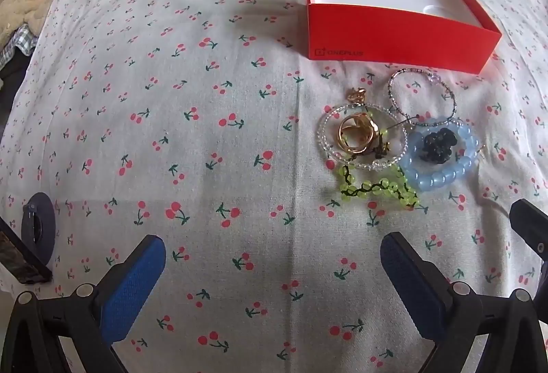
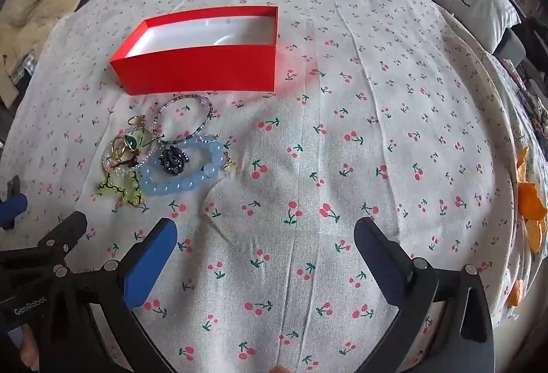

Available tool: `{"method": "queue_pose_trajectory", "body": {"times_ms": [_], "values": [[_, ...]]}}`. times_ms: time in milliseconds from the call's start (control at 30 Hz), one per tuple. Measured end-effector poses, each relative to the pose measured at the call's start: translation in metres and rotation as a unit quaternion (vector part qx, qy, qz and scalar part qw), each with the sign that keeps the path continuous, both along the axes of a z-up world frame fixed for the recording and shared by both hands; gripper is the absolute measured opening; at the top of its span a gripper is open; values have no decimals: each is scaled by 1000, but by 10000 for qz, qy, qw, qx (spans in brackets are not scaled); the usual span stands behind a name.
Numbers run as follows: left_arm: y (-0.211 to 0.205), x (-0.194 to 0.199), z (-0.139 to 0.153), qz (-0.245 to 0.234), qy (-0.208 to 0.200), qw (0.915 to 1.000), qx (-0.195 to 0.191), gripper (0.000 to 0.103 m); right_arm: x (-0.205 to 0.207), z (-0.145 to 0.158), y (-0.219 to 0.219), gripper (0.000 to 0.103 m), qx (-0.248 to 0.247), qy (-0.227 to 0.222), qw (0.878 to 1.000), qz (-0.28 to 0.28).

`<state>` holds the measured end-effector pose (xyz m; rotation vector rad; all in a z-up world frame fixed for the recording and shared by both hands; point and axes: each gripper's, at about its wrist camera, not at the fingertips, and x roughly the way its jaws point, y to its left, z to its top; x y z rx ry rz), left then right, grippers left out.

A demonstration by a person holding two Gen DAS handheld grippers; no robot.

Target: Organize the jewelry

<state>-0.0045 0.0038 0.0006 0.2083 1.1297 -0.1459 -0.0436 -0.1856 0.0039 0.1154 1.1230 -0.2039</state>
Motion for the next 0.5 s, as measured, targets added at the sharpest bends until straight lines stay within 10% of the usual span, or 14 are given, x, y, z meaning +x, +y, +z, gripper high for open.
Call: {"method": "queue_pose_trajectory", "body": {"times_ms": [500], "values": [[0, -1, 0, 27, -25, 10000, -15, 103, 1, 0, 2, 103, 31, 32, 10000, 7]]}}
